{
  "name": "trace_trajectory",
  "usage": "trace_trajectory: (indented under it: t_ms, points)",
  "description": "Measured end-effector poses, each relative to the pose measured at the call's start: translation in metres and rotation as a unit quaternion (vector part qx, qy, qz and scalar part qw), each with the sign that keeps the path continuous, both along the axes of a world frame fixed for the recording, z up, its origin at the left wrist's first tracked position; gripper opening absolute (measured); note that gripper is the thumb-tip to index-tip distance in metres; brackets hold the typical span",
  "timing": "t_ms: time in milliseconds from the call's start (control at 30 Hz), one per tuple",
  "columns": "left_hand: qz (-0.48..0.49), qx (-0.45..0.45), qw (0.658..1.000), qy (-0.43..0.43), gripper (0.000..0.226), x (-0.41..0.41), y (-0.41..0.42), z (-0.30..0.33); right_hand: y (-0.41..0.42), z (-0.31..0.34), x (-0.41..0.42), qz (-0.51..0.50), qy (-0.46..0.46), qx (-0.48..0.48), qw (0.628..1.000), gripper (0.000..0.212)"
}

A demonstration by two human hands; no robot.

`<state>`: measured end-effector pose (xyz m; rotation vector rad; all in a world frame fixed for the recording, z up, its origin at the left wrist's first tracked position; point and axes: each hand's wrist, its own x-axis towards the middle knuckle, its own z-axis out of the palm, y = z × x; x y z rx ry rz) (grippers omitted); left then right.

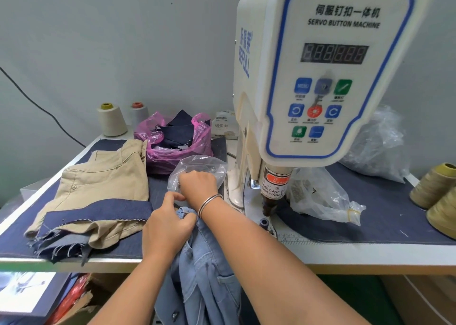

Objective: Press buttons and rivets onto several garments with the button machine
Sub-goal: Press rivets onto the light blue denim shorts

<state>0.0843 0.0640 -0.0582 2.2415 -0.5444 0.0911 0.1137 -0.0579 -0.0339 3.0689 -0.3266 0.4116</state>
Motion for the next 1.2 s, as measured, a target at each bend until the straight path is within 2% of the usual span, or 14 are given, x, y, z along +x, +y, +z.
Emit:
trace_trajectory:
  t_ms: [133,200,300,367,433,500,567,733,867,900,1033,1200]
  points:
    - [-0.003,-0.002,1.0,0.003,0.028,0.0,-0.001,0.002,0.004,0.011,-0.024,-0.021,-0.057,0.096,0.993,0.016]
    - [-0.006,-0.004,1.0,0.006,0.026,-0.001,-0.001,0.003,0.012,0.021,-0.05,-0.031,-0.115,0.195,0.974,0.016]
    - [-0.003,0.004,1.0,0.005,0.025,-0.002,0.0,0.004,0.029,0.03,-0.112,-0.017,-0.209,0.384,0.899,0.011]
    - [0.0,0.002,1.0,0.007,0.027,-0.003,0.0,0.004,0.036,0.028,-0.163,0.009,-0.235,0.477,0.847,0.006]
    - [0.002,-0.002,1.0,0.008,0.029,-0.003,-0.001,0.004,0.031,0.026,-0.205,0.005,-0.228,0.536,0.813,0.016]
    - [0.0,-0.002,1.0,0.007,0.028,-0.002,0.0,0.004,0.012,0.026,-0.231,-0.027,-0.235,0.556,0.797,0.02]
    - [0.0,-0.001,1.0,0.005,0.028,-0.002,0.0,0.004,-0.012,0.027,-0.241,-0.05,-0.236,0.528,0.814,0.018]
    - [0.004,-0.002,1.0,0.003,0.028,-0.003,0.0,0.005,-0.046,0.027,-0.233,-0.035,-0.184,0.404,0.895,0.018]
    - [0.003,0.002,1.0,0.006,0.027,-0.003,0.0,0.005,-0.055,0.027,-0.222,-0.024,-0.138,0.289,0.947,0.003]
    - [0.003,0.002,1.0,0.006,0.027,-0.003,0.0,0.005,-0.056,0.028,-0.221,-0.022,-0.132,0.262,0.956,0.006]
    - [0.003,0.001,1.0,0.009,0.026,-0.002,0.0,0.004,-0.057,0.033,-0.221,-0.001,-0.104,0.197,0.975,0.015]
    - [0.004,0.004,1.0,0.007,0.026,-0.002,0.0,0.003,-0.057,0.033,-0.221,-0.001,-0.095,0.195,0.976,0.017]
